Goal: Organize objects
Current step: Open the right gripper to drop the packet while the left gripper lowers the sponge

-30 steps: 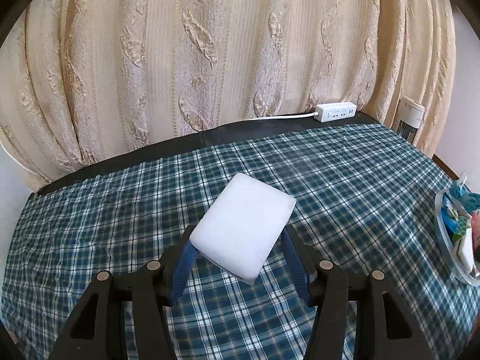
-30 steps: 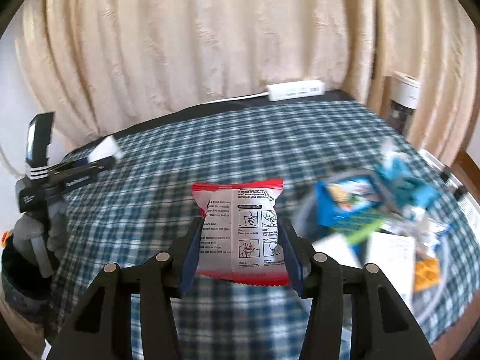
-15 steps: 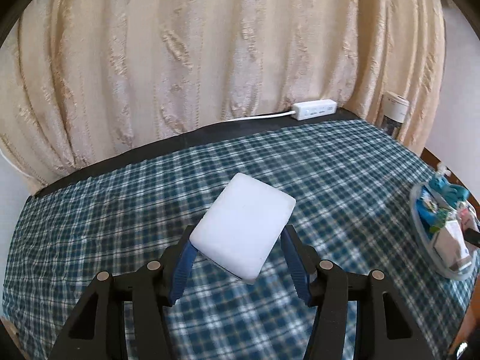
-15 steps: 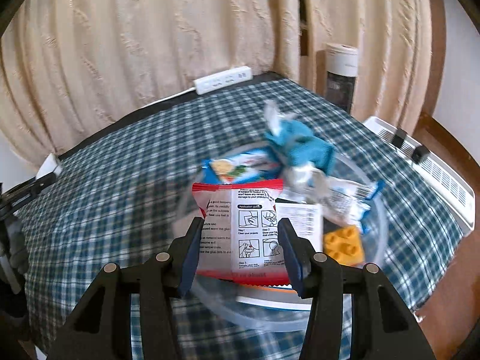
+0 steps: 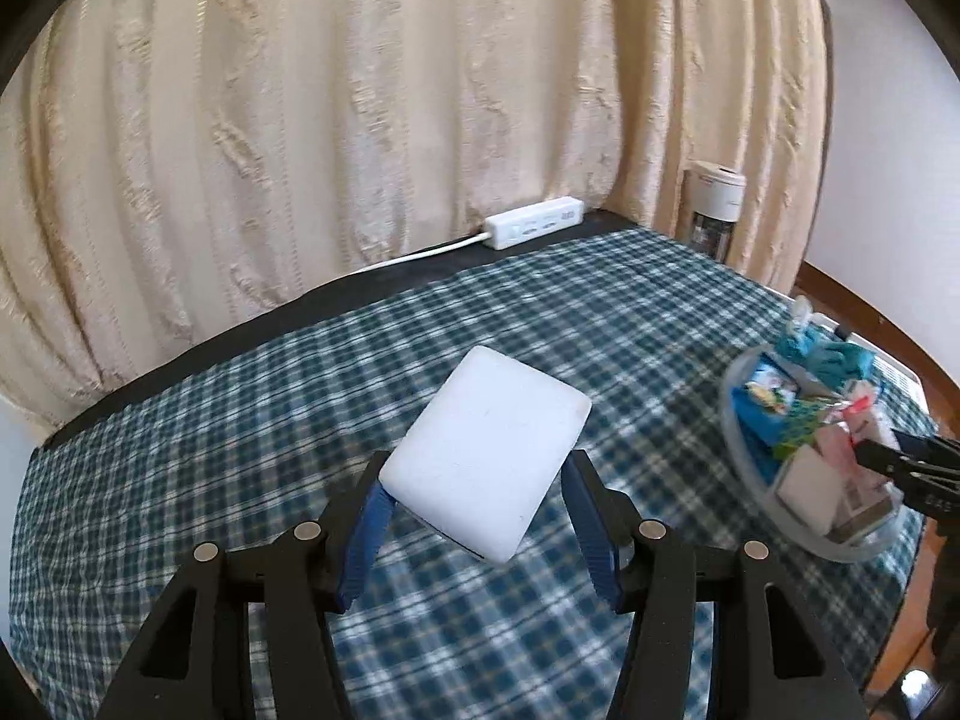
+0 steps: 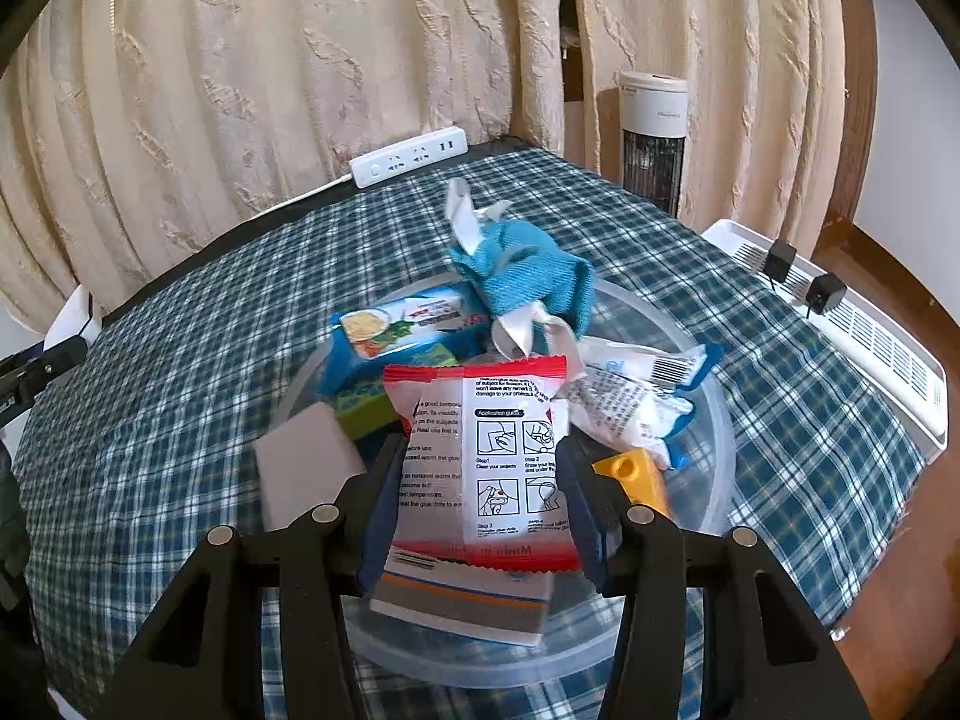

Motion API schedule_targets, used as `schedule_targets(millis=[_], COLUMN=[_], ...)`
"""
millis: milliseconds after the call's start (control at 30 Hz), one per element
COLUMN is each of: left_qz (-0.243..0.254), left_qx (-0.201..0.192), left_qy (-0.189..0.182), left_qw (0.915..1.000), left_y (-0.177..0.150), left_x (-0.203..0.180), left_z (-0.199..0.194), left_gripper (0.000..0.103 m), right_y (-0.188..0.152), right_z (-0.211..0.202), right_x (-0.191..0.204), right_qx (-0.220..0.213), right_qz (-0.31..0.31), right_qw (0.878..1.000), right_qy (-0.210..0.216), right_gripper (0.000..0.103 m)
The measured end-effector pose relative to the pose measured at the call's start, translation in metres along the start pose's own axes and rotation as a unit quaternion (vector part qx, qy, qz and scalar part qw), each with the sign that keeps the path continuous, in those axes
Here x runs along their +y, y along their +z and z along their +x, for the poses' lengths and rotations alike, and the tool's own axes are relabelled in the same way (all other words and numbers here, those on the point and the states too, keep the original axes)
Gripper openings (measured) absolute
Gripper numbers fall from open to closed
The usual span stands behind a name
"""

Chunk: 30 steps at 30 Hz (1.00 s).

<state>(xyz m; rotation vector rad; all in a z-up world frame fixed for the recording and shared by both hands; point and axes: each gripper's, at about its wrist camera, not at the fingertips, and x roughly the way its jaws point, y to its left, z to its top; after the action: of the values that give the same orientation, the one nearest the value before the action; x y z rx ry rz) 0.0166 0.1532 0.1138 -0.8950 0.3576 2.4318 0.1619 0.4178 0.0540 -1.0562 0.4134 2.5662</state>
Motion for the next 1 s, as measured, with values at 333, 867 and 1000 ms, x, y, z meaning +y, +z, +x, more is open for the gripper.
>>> schedule_targets(millis=[333, 867, 1000], left_qz=[0.021, 0.097, 0.099], left_qx=[0.021, 0.045, 0.054], left_qy=[-0.082, -0.141, -0.157], left_qw=[0.9962, 0.9843, 0.9811], left_y=[0.005, 0.015, 0.017], left_x=[-0.072, -0.176, -0.193], left_z=[0.014, 0.040, 0.046], left_gripper=[0.060, 0.060, 0.060], right_y=[0.003, -0.003, -0.005], right_z=[-0.026, -0.044, -0.050], right_x=[-0.022, -0.064, -0.071], right_qx=[-0.058, -0.106, -0.113], right_qz=[0.035, 0.077, 0.078], right_qw=[0.997, 0.991, 0.990], right_qy=[0.045, 0.017, 0.011], right_gripper=[0.063, 0.074, 0.077])
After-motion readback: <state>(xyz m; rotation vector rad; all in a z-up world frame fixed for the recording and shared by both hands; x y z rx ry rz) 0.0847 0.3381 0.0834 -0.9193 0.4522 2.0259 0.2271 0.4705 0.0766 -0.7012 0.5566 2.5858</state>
